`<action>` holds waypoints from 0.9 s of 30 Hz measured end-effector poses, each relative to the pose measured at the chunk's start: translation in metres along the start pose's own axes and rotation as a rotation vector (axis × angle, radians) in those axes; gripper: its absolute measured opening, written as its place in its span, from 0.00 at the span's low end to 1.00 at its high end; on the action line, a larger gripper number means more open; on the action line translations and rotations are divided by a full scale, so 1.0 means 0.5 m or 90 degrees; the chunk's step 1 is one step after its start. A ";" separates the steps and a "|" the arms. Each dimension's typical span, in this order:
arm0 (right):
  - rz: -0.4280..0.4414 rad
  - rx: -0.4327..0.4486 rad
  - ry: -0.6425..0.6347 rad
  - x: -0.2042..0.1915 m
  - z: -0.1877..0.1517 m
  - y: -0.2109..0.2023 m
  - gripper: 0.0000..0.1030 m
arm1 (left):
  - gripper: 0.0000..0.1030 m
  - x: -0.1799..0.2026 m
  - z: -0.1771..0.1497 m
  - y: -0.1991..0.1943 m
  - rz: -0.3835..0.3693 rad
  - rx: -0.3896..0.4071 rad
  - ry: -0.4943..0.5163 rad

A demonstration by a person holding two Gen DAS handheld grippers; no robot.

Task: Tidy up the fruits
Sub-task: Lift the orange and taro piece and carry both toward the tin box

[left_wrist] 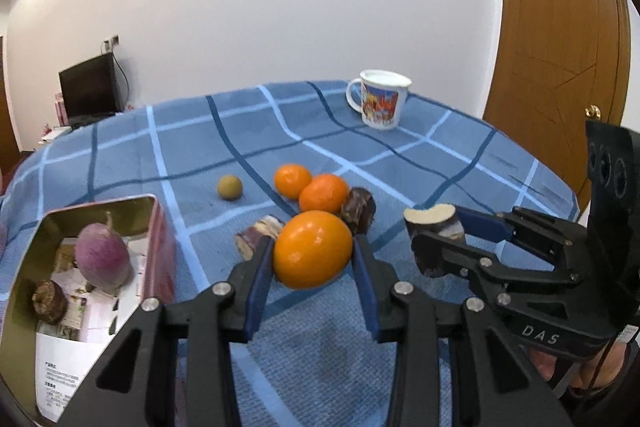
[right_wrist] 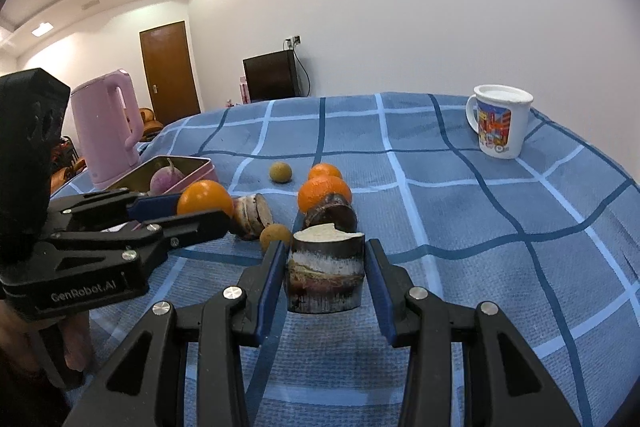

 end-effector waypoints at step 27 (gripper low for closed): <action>-0.003 0.068 -0.027 -0.014 -0.007 -0.036 0.41 | 0.39 -0.021 -0.008 -0.070 0.040 0.107 -0.026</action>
Point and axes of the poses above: each gripper's, at about its wrist camera, not at the fingertips, and y roughly the way its jaws point, x to its right, z to its top, the point moved 6 cm from there along y, roughly the way its jaws point, and after that the axes turned 14 degrees about -x, right-handed, at the moved point
